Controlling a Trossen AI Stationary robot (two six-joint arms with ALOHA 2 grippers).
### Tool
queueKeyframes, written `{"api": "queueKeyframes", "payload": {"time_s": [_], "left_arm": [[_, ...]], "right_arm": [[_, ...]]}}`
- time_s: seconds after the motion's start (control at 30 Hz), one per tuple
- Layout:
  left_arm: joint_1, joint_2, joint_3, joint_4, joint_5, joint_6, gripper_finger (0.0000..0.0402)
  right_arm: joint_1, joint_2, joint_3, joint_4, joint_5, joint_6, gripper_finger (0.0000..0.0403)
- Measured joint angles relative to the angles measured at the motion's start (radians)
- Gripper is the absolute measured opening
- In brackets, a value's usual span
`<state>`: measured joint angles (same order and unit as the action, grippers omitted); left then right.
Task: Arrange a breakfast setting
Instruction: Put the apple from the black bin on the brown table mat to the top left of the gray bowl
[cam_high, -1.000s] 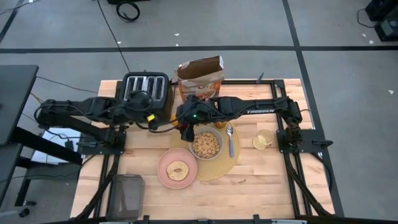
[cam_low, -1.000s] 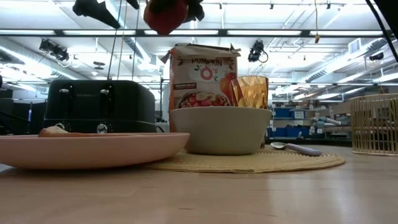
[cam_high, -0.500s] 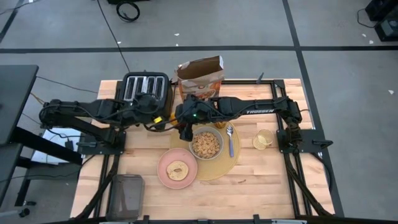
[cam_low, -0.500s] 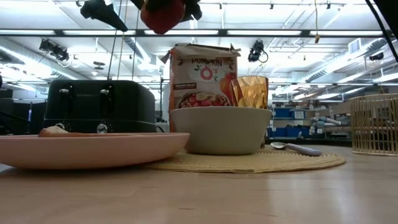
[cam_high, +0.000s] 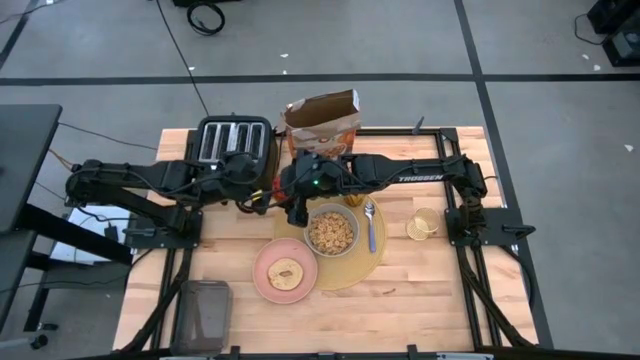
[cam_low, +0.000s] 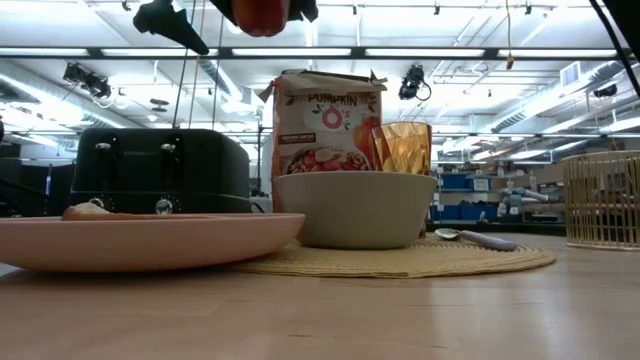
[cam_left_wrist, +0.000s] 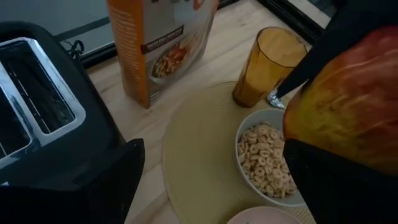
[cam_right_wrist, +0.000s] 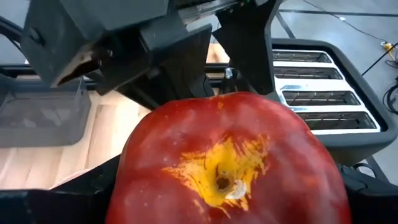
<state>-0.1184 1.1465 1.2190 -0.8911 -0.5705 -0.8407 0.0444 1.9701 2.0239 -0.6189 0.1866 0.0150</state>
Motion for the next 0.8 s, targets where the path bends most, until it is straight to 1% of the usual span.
{"api": "queueKeyframes", "payload": {"time_s": [0.1, 0.27, 0.37, 0.5, 0.57, 0.67, 0.8], "left_arm": [[0.0, -0.012, 0.0, -0.018, 0.016, 0.017, 0.039], [-0.01, -0.075, 0.0, -0.121, 0.024, 0.002, 0.039], [-0.025, -0.127, 0.0, -0.179, 0.016, -0.022, 0.039], [-0.048, -0.181, 0.0, -0.225, -0.006, -0.057, 0.039], [-0.061, -0.197, 0.001, -0.223, -0.013, -0.06, 0.0389], [-0.076, -0.2, 0.001, -0.224, -0.016, -0.059, 0.039], [-0.083, -0.197, 0.001, -0.225, -0.023, -0.04, 0.039]], "right_arm": [[-0.003, 0.001, 0.0, -0.006, 0.0, -0.008, 0.0331], [-0.021, 0.006, -0.003, -0.003, 0.0, 0.025, 0.0331], [-0.027, 0.006, -0.052, 0.034, 0.014, 0.05, 0.0331], [-0.025, 0.009, -0.134, 0.073, 0.073, 0.157, 0.0331], [-0.015, 0.009, -0.172, 0.114, 0.123, 0.228, 0.0331], [0.008, 0.009, -0.211, 0.132, 0.208, 0.334, 0.0331], [0.022, 0.011, -0.244, 0.156, 0.283, 0.464, 0.0331]]}}
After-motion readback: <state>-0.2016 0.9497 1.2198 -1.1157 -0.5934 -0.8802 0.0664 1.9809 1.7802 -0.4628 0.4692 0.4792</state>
